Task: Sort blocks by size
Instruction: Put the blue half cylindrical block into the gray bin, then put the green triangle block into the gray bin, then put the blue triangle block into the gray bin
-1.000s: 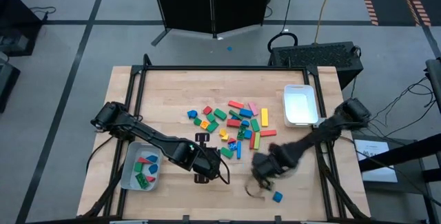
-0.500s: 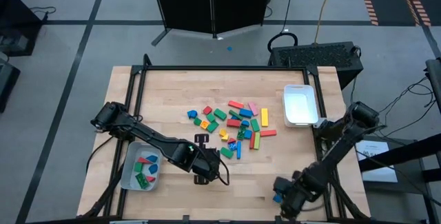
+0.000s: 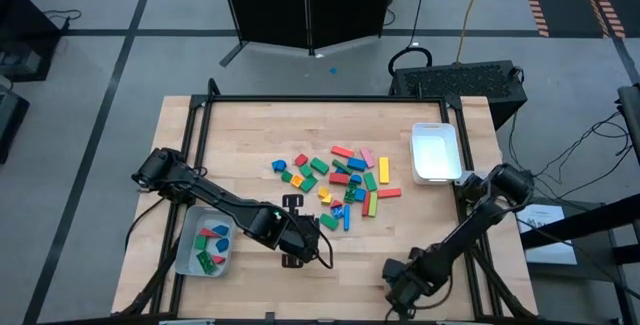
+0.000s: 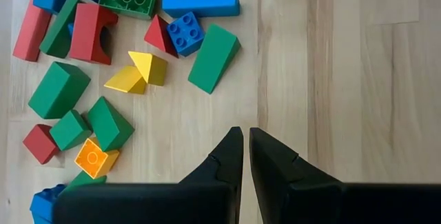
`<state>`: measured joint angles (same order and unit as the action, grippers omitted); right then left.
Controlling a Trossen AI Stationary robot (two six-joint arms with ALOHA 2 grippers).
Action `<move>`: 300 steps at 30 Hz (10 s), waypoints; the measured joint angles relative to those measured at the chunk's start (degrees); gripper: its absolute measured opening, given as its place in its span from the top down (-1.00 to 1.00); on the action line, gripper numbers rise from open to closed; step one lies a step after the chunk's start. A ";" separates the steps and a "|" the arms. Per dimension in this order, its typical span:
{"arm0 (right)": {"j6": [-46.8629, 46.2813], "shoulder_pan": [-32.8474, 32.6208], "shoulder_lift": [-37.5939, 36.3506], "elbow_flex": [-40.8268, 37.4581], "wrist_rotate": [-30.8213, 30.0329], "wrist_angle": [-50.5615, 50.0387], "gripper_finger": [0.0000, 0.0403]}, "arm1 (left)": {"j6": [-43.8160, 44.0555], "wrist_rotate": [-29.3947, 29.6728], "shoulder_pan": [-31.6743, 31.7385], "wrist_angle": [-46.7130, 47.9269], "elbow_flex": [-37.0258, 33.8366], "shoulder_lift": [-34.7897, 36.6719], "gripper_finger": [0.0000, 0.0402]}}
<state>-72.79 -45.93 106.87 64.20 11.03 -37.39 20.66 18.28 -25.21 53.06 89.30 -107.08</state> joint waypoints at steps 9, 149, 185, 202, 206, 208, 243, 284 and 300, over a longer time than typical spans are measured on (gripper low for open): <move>19.44 13.45 1.75 0.09 3.28 0.89 1.00 | 1.52 -0.02 0.00 -0.04 -0.02 0.00 0.84; 4.90 -3.79 -46.43 1.60 -42.99 -26.31 1.00 | -0.02 -2.07 7.72 -41.05 -26.16 11.87 -0.26; 4.67 -3.79 -46.43 1.60 -42.49 -28.03 1.00 | -21.49 -17.63 15.08 -54.23 -25.93 -4.98 -0.26; 5.23 -3.79 -46.43 1.60 -42.51 -29.40 1.00 | -24.45 -23.77 19.71 -54.23 -25.88 -5.23 -0.26; 5.85 -3.79 -46.43 1.60 -42.61 -29.95 1.00 | -24.04 -25.00 19.38 -54.78 -25.81 -6.74 -0.26; 5.90 -3.79 -46.43 1.60 -42.68 -30.59 1.00 | -24.05 -24.99 19.11 -55.74 -25.81 -8.10 -0.26; 6.23 -3.54 -46.41 1.58 -50.56 -34.21 1.00 | 20.95 -17.31 -1.31 -4.40 -25.89 21.56 0.41; 6.18 -3.52 -46.43 1.58 -53.35 -30.99 1.00 | 89.82 15.71 -8.77 20.31 -34.32 28.31 -0.59; 6.18 -3.50 -46.43 1.58 -53.27 -32.78 1.00 | 43.19 9.33 31.96 -17.70 -45.05 28.47 -0.60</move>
<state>-66.61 -49.43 60.45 65.78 -42.24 -70.17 63.85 27.61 6.75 35.35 44.25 -78.61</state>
